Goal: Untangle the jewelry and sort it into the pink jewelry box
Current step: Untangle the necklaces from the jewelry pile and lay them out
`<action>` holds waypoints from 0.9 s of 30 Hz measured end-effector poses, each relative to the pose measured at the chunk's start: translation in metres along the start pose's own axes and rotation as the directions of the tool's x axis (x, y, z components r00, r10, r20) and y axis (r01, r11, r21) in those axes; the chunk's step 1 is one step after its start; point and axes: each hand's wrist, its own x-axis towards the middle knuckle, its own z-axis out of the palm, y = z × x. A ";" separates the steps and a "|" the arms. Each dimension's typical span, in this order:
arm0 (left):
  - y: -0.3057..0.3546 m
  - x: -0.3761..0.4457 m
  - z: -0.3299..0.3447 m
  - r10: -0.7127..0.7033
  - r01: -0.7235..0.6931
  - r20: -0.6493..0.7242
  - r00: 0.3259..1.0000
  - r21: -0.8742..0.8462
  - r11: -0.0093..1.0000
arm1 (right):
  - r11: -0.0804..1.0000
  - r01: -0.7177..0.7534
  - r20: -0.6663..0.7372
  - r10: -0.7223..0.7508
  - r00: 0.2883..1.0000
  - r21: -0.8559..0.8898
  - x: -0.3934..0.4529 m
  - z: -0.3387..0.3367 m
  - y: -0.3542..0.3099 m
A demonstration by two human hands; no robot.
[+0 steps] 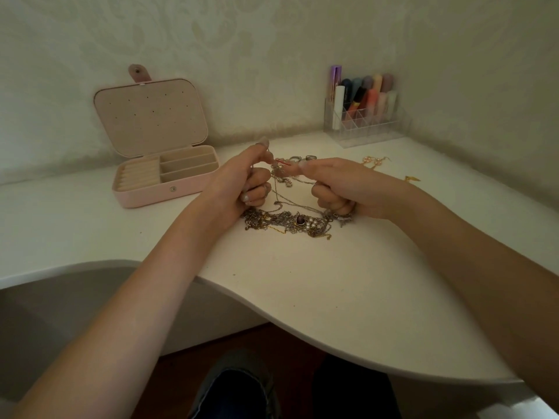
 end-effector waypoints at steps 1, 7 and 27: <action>0.000 0.000 0.000 0.009 -0.009 0.011 1.000 0.000 1.000 | 1.000 0.011 0.012 -0.011 1.000 -0.007 0.001 0.001 0.000; -0.001 0.001 0.005 0.026 -0.030 0.073 0.997 0.052 0.998 | 1.000 0.009 -0.025 -0.009 1.000 -0.023 0.006 0.009 -0.002; -0.002 0.001 0.002 0.050 -0.049 -0.019 0.999 0.041 0.998 | 0.997 -0.017 -0.183 0.031 0.983 0.082 0.010 0.004 -0.001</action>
